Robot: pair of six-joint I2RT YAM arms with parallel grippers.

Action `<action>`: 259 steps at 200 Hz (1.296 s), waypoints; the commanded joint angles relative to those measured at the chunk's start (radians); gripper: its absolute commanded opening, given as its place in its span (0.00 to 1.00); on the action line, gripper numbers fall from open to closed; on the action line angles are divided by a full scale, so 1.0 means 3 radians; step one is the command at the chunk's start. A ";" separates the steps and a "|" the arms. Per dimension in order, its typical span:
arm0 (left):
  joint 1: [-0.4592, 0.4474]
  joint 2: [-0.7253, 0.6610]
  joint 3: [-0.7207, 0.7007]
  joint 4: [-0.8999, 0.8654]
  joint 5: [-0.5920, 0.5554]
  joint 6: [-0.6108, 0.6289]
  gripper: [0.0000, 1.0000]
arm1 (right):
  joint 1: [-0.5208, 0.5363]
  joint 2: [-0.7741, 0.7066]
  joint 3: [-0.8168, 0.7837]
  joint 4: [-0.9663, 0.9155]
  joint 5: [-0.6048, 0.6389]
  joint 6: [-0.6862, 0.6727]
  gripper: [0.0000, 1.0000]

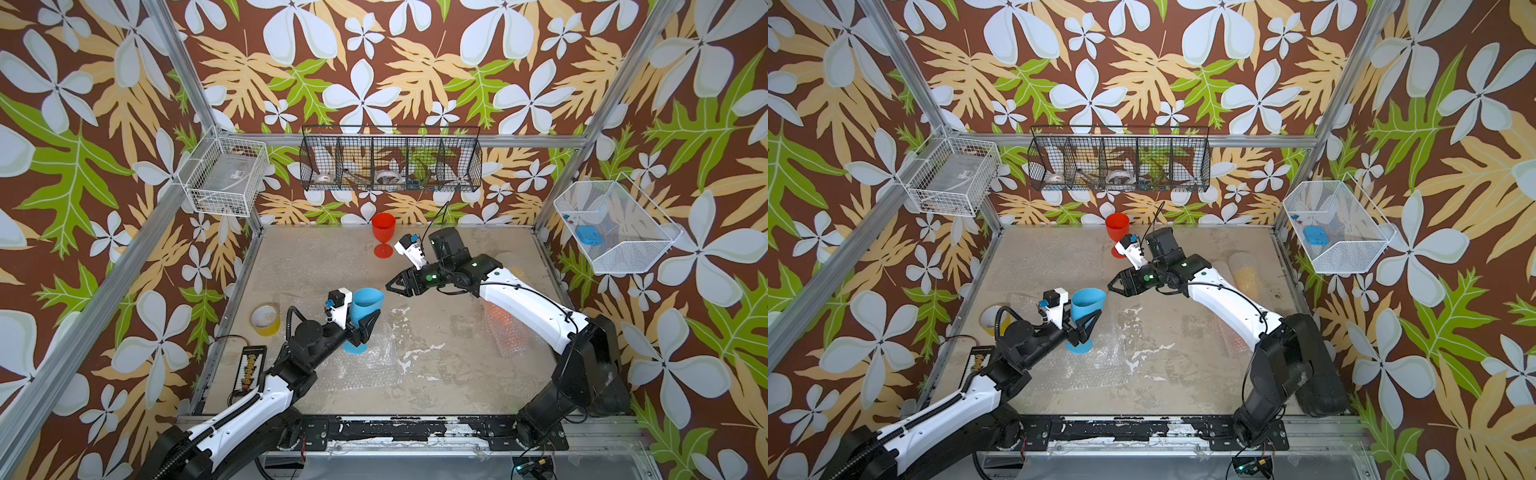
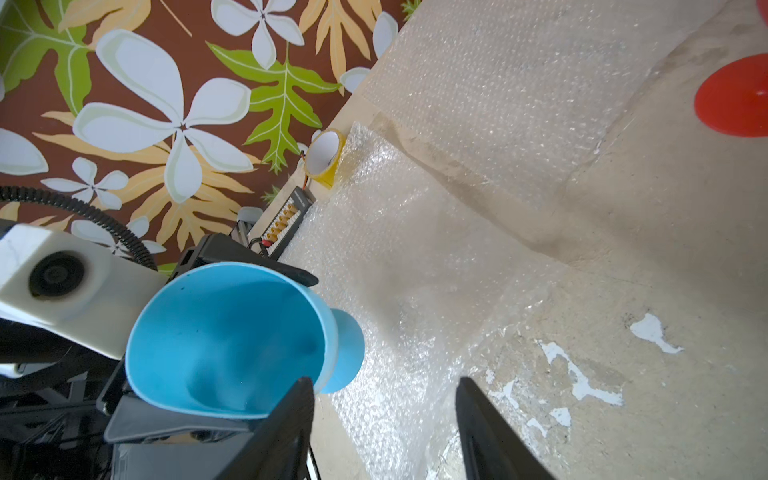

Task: Unpack wine glasses from bubble wrap
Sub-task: Pick up the wine glass from the bubble wrap.

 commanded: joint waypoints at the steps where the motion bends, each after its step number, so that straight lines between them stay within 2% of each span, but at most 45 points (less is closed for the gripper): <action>1: -0.0019 0.0002 -0.0053 0.0395 0.0220 0.0258 0.71 | 0.0004 -0.0013 0.0035 -0.0215 -0.0262 -0.0103 0.57; 59: -0.0045 -0.0003 -0.0156 0.0483 0.0321 0.0522 0.71 | 0.0119 0.0043 0.0114 -0.0502 -0.0421 -0.0244 0.56; 98: -0.0051 0.0007 -0.0182 0.0518 0.0364 0.0556 0.71 | 0.0208 0.0053 0.0120 -0.0566 -0.0323 -0.0264 0.54; 124: -0.0055 -0.0017 -0.0184 0.0510 0.0381 0.0541 0.71 | 0.0224 0.0102 0.0108 -0.0554 -0.0251 -0.0228 0.44; 154: -0.0070 -0.0001 -0.0206 0.0536 0.0396 0.0536 0.71 | 0.0337 0.0160 0.0108 -0.0525 -0.0102 -0.0196 0.39; 182: -0.0072 0.0027 -0.0190 0.0507 0.0359 0.0527 0.71 | 0.0415 0.0191 0.0122 -0.0479 -0.0067 -0.0148 0.19; 210: -0.0071 0.0042 -0.0229 0.0540 0.0304 0.0493 0.73 | 0.0415 0.0128 0.0089 -0.0437 0.0117 -0.0117 0.07; 237: -0.0071 0.0058 -0.0226 0.0515 0.0276 0.0470 0.78 | 0.0418 0.0107 0.0126 -0.0384 0.0230 -0.0066 0.00; 259: -0.0072 0.0082 -0.0237 0.0541 0.0243 0.0444 0.81 | 0.0419 0.0085 0.0144 -0.0352 0.0304 -0.0033 0.00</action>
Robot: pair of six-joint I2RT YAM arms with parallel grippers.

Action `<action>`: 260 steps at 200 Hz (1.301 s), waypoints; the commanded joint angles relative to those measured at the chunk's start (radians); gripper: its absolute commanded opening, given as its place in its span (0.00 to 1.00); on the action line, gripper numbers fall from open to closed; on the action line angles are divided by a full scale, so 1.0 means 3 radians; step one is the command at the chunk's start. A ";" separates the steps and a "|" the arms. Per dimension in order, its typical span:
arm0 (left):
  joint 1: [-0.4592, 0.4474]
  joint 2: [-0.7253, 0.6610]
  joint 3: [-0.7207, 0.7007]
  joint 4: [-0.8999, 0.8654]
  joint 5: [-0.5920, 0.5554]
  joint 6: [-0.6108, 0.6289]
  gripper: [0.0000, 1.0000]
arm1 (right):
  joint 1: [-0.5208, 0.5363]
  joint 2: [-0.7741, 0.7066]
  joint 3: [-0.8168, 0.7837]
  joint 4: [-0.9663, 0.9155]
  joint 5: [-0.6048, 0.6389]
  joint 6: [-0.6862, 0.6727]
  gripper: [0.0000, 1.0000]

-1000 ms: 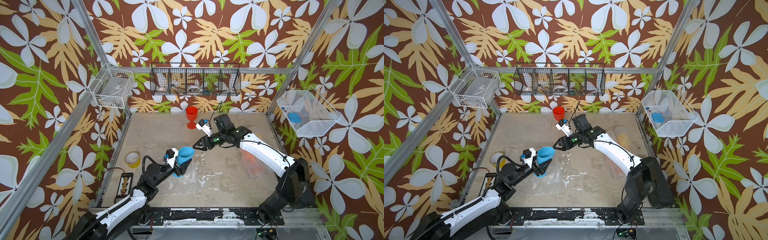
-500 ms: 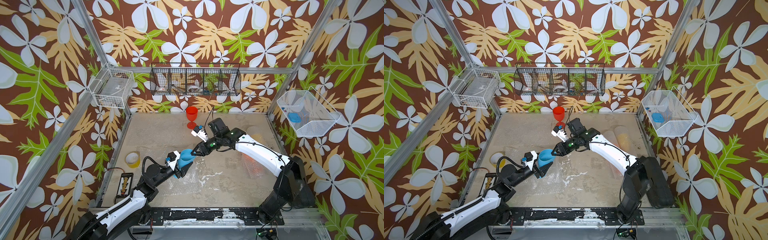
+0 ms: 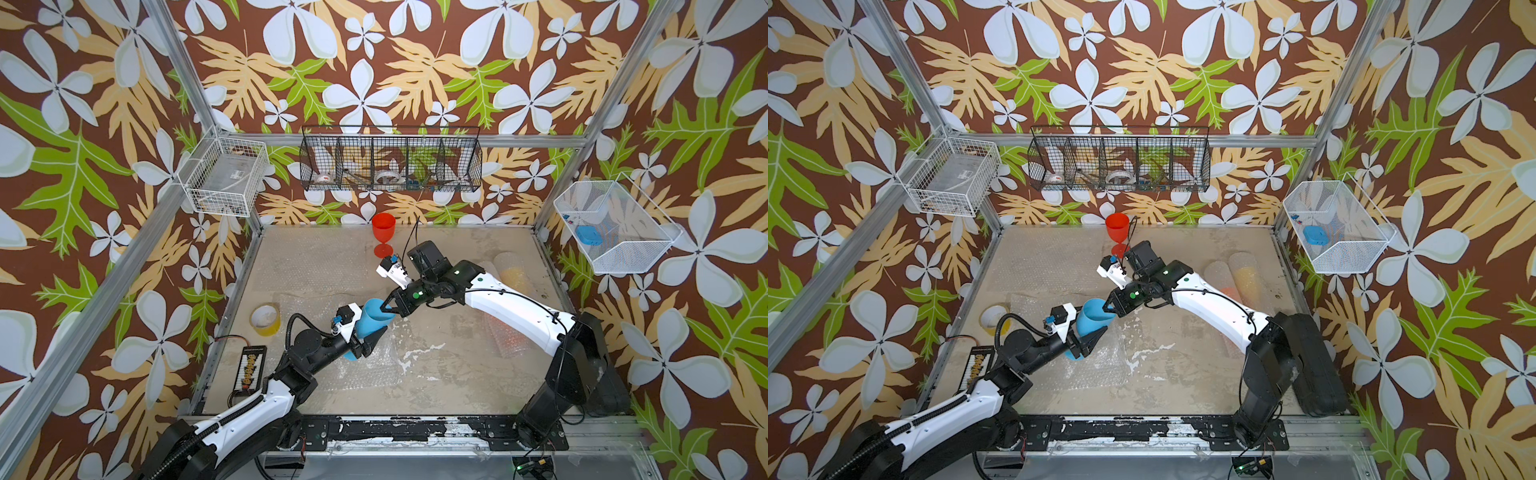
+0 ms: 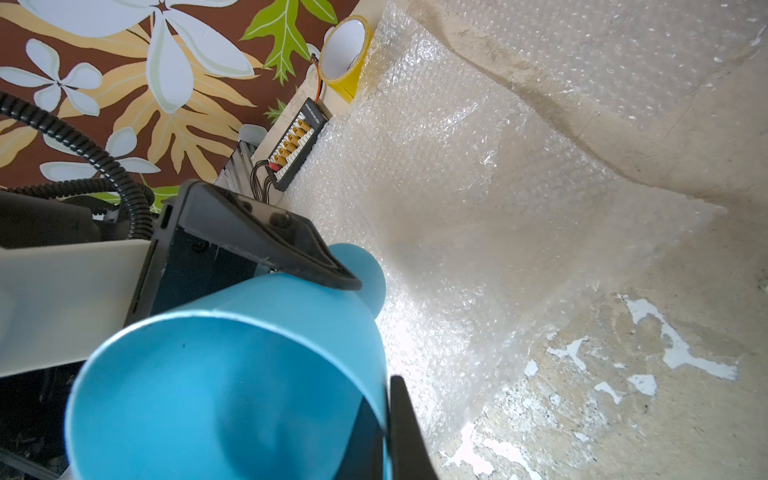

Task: Unpack wine glasses from bubble wrap
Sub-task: Pick up the wine glass from the bubble wrap, then place the wine glass at the center of the board.

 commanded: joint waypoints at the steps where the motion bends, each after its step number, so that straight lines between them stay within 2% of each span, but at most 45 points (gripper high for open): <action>1: 0.0002 0.0023 -0.0009 0.0108 -0.0136 -0.0087 0.81 | -0.0006 -0.0058 0.0031 0.0111 0.0139 0.0080 0.00; 75: 0.0003 -0.0080 -0.0036 0.0095 -0.0299 -0.0190 0.91 | -0.0031 -0.0106 0.0071 0.0181 0.0619 0.0142 0.00; 136: 0.0007 -0.0181 -0.0073 0.0056 -0.0533 -0.0295 0.95 | -0.0195 -0.0019 0.0287 0.0145 0.1035 0.0086 0.00; 199: 0.0003 -0.0137 -0.0034 -0.0096 -0.1008 -0.0466 0.95 | -0.0256 0.0599 0.1353 -0.0347 0.2070 -0.0243 0.00; 260: 0.0014 0.0057 0.0099 -0.0337 -0.1438 -0.0650 0.96 | -0.0293 0.1451 0.2551 -0.0845 0.2511 -0.0415 0.00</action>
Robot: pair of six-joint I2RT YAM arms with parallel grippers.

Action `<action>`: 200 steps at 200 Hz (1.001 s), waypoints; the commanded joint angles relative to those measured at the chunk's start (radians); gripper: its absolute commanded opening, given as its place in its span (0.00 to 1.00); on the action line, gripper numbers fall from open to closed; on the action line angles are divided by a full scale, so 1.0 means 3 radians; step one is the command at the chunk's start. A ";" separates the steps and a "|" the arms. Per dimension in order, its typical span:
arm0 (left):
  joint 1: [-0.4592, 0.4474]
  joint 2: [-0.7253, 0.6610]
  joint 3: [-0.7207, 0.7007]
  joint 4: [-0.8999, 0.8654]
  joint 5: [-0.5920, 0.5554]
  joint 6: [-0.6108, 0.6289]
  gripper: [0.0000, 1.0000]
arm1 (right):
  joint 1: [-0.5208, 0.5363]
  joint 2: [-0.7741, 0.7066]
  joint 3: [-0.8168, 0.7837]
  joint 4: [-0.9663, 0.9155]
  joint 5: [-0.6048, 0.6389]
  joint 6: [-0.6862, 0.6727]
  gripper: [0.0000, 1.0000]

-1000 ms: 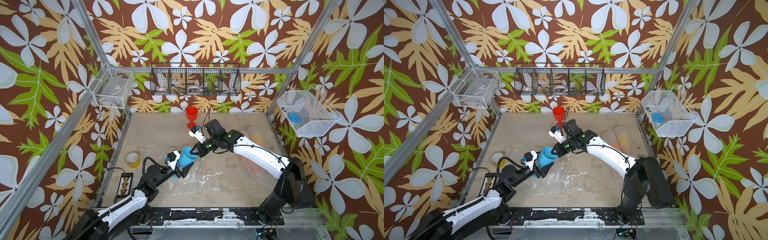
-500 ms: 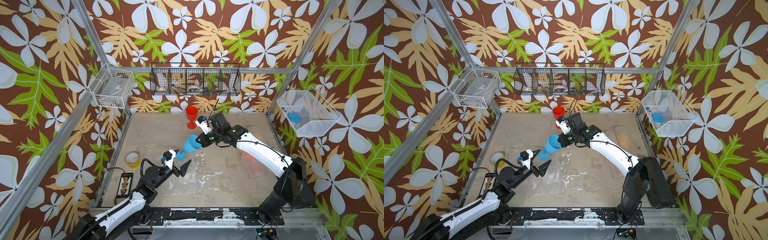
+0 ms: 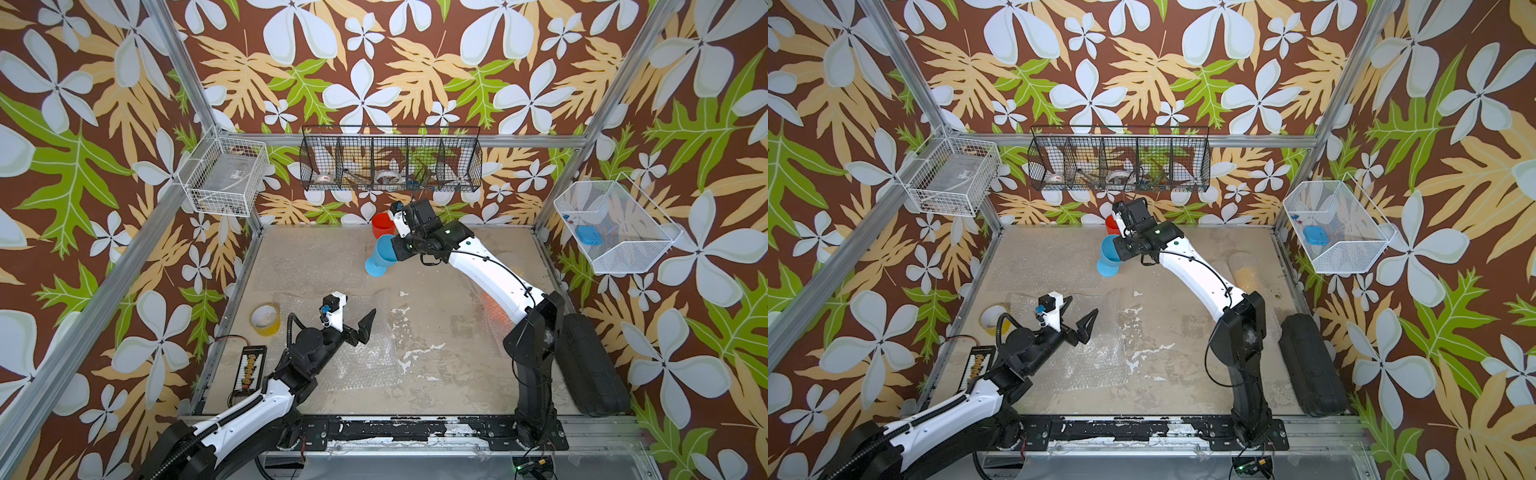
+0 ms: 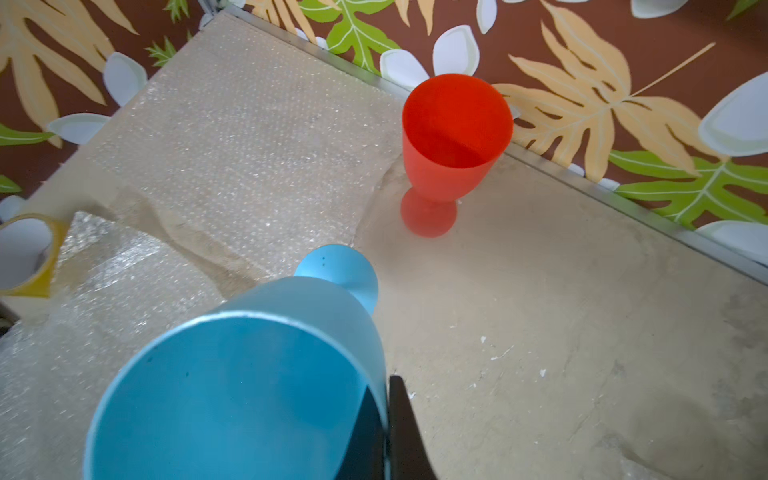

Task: Unpack wine glasses from bubble wrap
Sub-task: Place the wine glass at the center of the board.

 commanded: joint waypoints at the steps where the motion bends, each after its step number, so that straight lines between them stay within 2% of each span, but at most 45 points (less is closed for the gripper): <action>1: 0.0015 0.0047 0.0052 -0.0092 -0.0274 -0.0114 0.96 | -0.0016 0.0228 0.0345 -0.0275 0.0264 -0.0097 0.00; 40: 0.0087 0.0058 0.0067 -0.0173 -0.0382 -0.0205 0.97 | -0.0060 0.0626 0.0816 -0.0426 0.0286 -0.0121 0.00; 79: 0.0284 0.0044 0.0031 -0.0182 -0.0276 -0.0359 0.98 | -0.0090 0.0764 0.0790 -0.0377 0.0254 -0.0107 0.00; 179: 0.0297 0.0048 0.0038 -0.0183 -0.0248 -0.0367 0.98 | -0.0125 0.1019 0.0942 -0.0321 0.0103 -0.0057 0.00; 200: 0.0297 0.0068 0.0033 -0.0181 -0.0278 -0.0363 0.98 | -0.0125 0.1073 0.1004 -0.0346 0.0088 -0.0051 0.05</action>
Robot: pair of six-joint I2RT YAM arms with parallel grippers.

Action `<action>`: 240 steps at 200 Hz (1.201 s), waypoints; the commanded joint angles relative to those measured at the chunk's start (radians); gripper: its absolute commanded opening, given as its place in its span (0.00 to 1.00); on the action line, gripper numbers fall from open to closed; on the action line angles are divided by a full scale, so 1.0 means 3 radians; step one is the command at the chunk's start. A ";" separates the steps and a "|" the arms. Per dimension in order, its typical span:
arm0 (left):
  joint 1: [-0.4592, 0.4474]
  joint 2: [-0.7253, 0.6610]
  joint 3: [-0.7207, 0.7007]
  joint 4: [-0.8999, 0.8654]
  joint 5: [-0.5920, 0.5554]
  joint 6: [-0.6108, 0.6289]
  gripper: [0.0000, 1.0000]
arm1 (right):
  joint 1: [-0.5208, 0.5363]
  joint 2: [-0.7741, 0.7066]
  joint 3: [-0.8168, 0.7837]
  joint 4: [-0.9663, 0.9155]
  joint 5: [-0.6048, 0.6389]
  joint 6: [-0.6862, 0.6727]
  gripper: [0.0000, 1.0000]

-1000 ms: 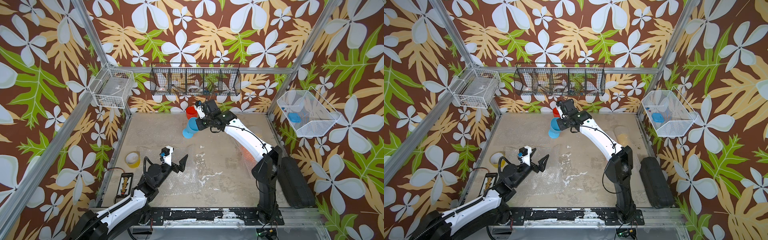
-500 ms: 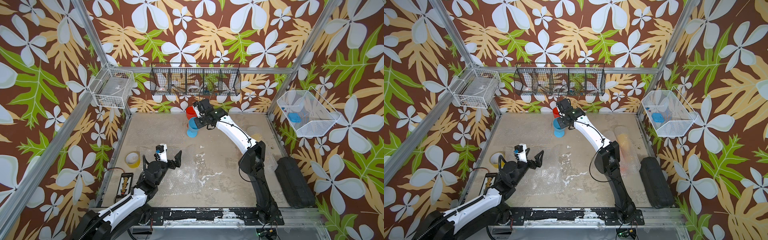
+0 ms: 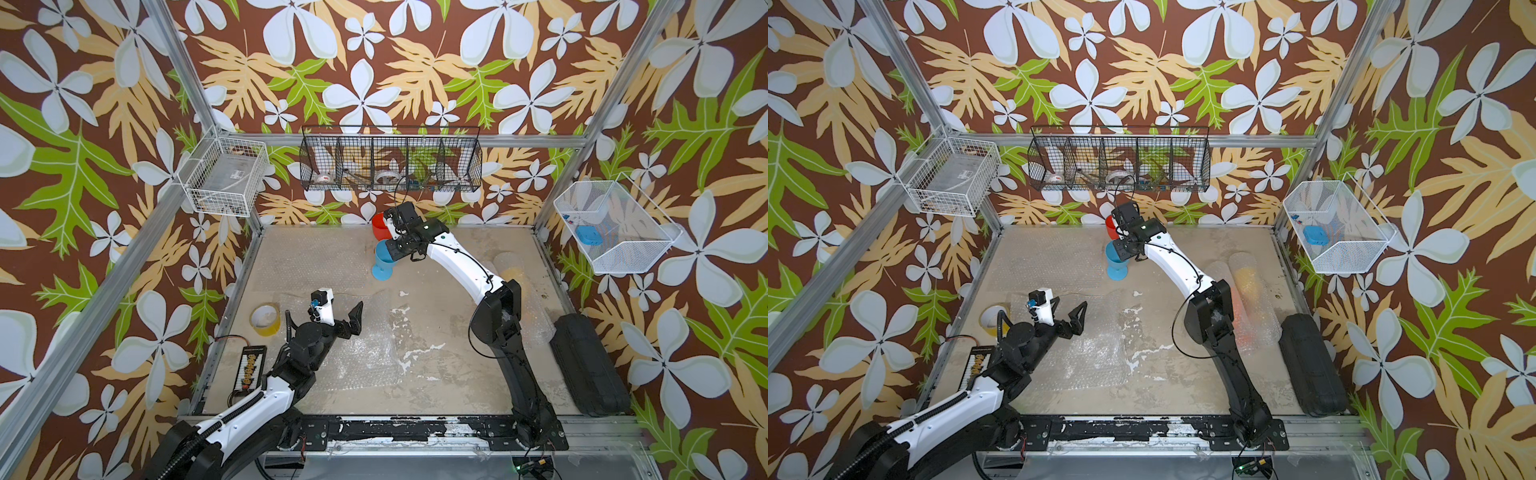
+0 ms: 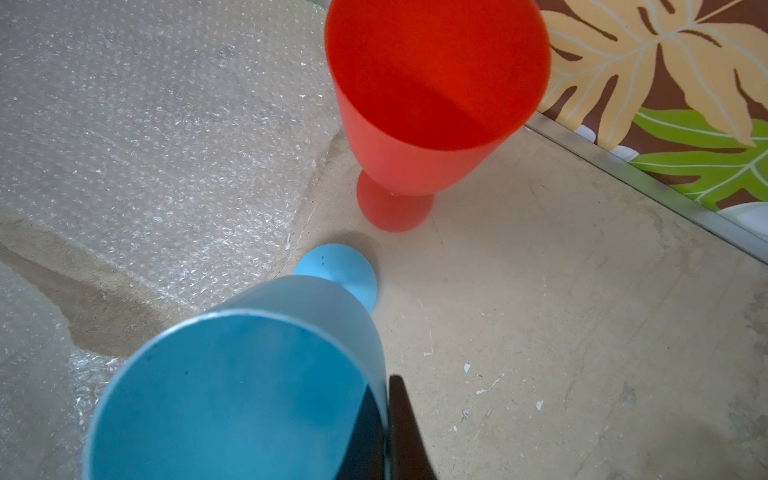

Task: Unpack wine glasses from bubble wrap
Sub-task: Place the wine glass at the center of the board.

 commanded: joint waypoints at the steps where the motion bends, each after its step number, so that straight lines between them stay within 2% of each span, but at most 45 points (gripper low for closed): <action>1: 0.0010 0.0019 0.0008 0.0049 -0.0001 -0.0028 0.98 | -0.0002 0.0040 0.0063 0.0024 -0.0039 0.0032 0.06; 34: 0.0010 0.0029 0.0008 0.0052 0.0029 -0.0030 0.98 | -0.0002 0.0025 0.0047 0.0084 -0.0088 0.0052 0.21; 75: 0.0007 0.0045 0.0021 0.0057 0.0060 -0.0038 0.98 | -0.0002 0.0018 0.0056 0.0110 -0.0136 0.0073 0.26; 90: 0.0012 0.0043 0.0002 0.0074 0.0033 -0.0036 0.98 | -0.0002 0.0014 0.0066 0.0118 -0.0148 0.0078 0.31; 130: 0.0011 0.0089 0.0021 0.0084 0.0069 -0.0051 0.98 | -0.0001 -0.0070 0.0051 0.0170 -0.0247 0.0098 0.37; 190: 0.0011 0.0124 0.0013 0.0092 0.0019 -0.0046 0.98 | 0.0000 -0.0220 -0.0012 0.0267 -0.0443 0.0144 0.38; 212: 0.0012 0.0139 0.0029 0.0077 0.0013 -0.0043 0.98 | -0.0001 -0.0521 -0.0477 0.0365 -0.0603 0.0175 0.38; 240: 0.0015 0.0136 0.0038 0.0051 0.0022 -0.0050 0.98 | 0.0036 -0.1327 -0.1813 0.0940 -0.0909 0.0306 0.39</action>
